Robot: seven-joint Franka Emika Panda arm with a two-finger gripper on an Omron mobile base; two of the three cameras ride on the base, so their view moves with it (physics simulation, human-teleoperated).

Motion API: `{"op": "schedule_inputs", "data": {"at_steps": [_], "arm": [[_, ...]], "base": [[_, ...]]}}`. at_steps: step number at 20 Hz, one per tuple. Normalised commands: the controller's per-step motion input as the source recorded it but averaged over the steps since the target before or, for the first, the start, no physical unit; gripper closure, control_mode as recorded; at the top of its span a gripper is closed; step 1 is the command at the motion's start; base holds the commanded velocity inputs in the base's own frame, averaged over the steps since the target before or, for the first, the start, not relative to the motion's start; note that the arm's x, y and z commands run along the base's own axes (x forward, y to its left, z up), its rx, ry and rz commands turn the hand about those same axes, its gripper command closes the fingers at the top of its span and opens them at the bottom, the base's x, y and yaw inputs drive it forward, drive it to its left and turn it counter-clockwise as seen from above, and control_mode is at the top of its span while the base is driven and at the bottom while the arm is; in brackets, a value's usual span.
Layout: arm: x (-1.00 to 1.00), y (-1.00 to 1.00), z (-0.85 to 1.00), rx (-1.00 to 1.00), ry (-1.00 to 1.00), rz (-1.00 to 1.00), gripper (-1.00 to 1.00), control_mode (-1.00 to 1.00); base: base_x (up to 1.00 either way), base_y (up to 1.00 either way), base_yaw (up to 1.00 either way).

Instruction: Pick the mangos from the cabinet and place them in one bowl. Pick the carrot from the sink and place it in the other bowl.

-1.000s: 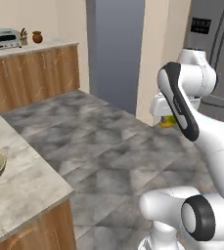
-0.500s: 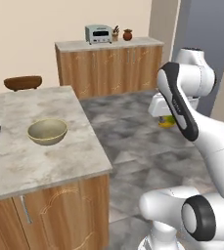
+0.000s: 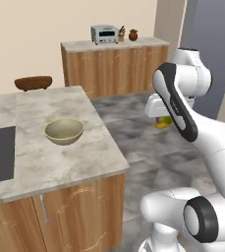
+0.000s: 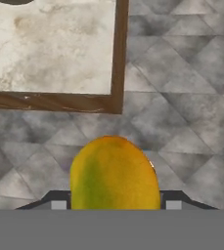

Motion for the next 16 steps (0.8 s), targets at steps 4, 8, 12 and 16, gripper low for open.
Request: {"op": "schedule_inputs", "data": {"at_steps": [4, 8, 12, 16], "arm": [[0.00, 0.00, 0.00, 0.00, 0.00, 0.00, 1.00, 1.00], [0.00, 0.00, 0.00, 0.00, 0.00, 0.00, 1.00, 1.00], [0.00, 0.00, 0.00, 0.00, 0.00, 0.00, 1.00, 1.00], [0.00, 0.00, 0.00, 0.00, 0.00, 0.00, 1.00, 1.00]], "base": [[0.04, 0.69, 0.00], [0.38, 0.35, -0.02], [0.47, 0.47, -0.09], [0.46, 0.70, -0.09]]}}
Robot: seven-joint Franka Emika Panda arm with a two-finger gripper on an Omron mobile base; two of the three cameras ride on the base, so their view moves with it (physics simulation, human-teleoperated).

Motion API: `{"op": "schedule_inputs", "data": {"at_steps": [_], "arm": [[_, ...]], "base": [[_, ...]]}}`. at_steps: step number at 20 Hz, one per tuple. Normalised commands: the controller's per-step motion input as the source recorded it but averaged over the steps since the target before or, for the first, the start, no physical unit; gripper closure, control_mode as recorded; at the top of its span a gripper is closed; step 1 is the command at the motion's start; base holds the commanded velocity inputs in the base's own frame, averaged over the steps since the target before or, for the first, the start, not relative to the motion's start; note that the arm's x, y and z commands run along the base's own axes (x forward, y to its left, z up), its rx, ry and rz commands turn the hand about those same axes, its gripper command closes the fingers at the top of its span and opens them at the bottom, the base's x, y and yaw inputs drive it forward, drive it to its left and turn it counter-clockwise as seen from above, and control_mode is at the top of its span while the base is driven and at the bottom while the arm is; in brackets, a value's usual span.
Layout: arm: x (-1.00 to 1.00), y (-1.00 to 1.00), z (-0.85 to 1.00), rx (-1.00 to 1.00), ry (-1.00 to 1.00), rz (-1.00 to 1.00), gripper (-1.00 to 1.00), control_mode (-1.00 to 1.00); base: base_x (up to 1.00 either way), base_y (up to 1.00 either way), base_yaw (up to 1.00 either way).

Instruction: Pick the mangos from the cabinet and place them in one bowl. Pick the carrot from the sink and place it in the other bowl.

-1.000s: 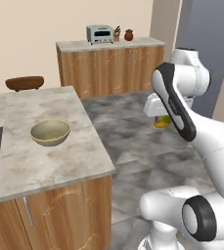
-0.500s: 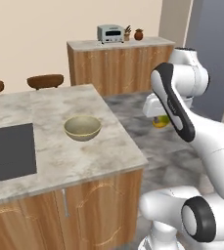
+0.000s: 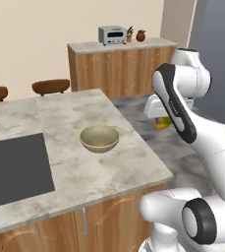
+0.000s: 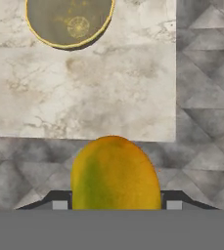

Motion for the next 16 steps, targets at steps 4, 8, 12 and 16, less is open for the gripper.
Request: {"op": "schedule_inputs", "data": {"at_steps": [4, 8, 12, 16], "arm": [[0.00, 0.00, 0.00, 0.00, 0.00, 0.00, 1.00, 1.00], [0.00, 0.00, 0.00, 0.00, 0.00, 0.00, 1.00, 1.00], [0.00, 0.00, 0.00, 0.00, 0.00, 0.00, 1.00, 1.00], [0.00, 0.00, 0.00, 0.00, 0.00, 0.00, 1.00, 1.00]], "base": [[0.44, 0.46, 0.02], [0.54, 0.16, 0.19], [0.46, 0.02, 0.17], [0.28, 0.03, 0.08]]}}
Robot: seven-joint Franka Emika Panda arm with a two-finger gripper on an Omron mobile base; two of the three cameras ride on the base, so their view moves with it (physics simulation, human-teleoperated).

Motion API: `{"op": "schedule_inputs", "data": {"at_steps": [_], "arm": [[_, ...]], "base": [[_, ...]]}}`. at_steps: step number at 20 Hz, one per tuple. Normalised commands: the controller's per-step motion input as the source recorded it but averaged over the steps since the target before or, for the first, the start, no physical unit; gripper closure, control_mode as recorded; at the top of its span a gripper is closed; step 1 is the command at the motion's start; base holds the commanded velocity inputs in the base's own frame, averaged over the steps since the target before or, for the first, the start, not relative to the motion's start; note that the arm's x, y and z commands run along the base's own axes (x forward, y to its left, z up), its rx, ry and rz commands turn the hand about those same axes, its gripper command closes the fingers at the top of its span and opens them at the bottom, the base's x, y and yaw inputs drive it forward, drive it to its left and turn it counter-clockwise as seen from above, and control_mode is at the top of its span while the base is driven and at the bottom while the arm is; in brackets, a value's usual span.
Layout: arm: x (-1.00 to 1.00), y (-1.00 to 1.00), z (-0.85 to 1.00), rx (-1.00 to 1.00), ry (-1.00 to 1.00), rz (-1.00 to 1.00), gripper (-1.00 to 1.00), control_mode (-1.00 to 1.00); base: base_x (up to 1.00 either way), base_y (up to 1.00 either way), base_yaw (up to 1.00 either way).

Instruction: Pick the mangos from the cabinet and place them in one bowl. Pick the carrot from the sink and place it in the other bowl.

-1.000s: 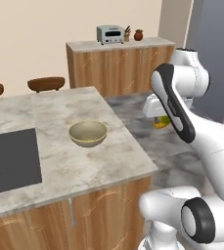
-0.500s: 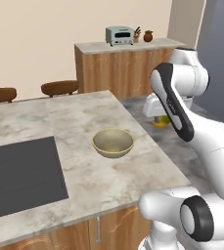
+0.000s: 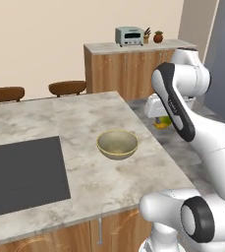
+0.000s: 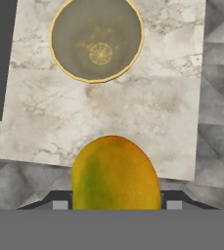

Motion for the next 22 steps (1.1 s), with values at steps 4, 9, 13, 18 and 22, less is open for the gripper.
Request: {"op": "schedule_inputs", "data": {"at_steps": [4, 9, 13, 18, 22], "arm": [[0.00, 0.00, 0.00, 0.00, 0.00, 0.00, 1.00, 1.00], [0.00, 0.00, 0.00, 0.00, 0.00, 0.00, 1.00, 1.00], [0.00, 0.00, 0.00, 0.00, 0.00, 0.00, 1.00, -1.00], [0.26, 0.27, -0.03, 0.00, 0.00, 0.00, 1.00, -1.00], [0.56, 0.39, -0.07, 0.00, 0.00, -0.03, 1.00, -1.00]], "base": [[0.00, 0.01, 0.00], [0.00, 0.00, 0.00], [0.00, 0.00, 0.00], [0.00, 0.00, 0.00], [0.00, 0.00, 0.00]]}}
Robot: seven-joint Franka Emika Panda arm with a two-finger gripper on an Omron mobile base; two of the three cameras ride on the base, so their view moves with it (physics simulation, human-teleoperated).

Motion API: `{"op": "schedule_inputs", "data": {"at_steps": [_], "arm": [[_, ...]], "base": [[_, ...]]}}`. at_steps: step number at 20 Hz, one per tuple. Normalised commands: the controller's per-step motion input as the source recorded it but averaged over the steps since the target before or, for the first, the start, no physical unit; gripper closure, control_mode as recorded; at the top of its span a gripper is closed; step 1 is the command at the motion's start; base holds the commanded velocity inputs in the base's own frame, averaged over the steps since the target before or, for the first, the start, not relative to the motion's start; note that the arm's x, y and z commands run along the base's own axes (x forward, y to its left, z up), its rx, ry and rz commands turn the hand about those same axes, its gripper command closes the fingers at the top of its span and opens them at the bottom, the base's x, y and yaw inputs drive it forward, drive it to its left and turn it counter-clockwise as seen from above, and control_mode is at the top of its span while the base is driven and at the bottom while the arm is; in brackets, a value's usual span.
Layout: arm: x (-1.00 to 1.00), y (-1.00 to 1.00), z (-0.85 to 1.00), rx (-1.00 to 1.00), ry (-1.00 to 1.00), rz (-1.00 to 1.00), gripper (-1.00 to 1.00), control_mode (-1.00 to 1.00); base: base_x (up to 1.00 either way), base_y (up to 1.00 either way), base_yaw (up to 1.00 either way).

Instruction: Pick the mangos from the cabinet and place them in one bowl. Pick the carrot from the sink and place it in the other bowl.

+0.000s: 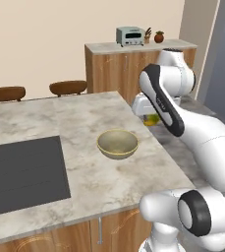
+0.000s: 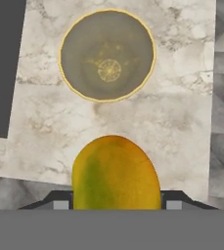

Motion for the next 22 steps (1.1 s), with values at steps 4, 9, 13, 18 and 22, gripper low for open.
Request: {"op": "schedule_inputs", "data": {"at_steps": [4, 9, 13, 18, 22], "arm": [[0.46, 0.46, -0.09, 0.00, 0.00, -0.10, 1.00, -1.00], [0.44, 0.21, -0.17, 0.00, -0.07, -0.10, 1.00, -1.00], [0.16, 0.05, -0.38, 0.00, -0.18, -0.11, 1.00, -1.00], [0.08, 0.18, -0.21, 0.00, -0.30, -0.07, 1.00, -1.00], [0.23, 0.14, 0.00, 0.00, -0.09, -0.03, 1.00, -1.00]], "base": [[0.00, 0.00, 0.00], [0.00, 0.00, 0.00], [0.00, 0.00, 0.00], [0.00, 0.00, 0.00], [0.00, 0.00, 0.00]]}}
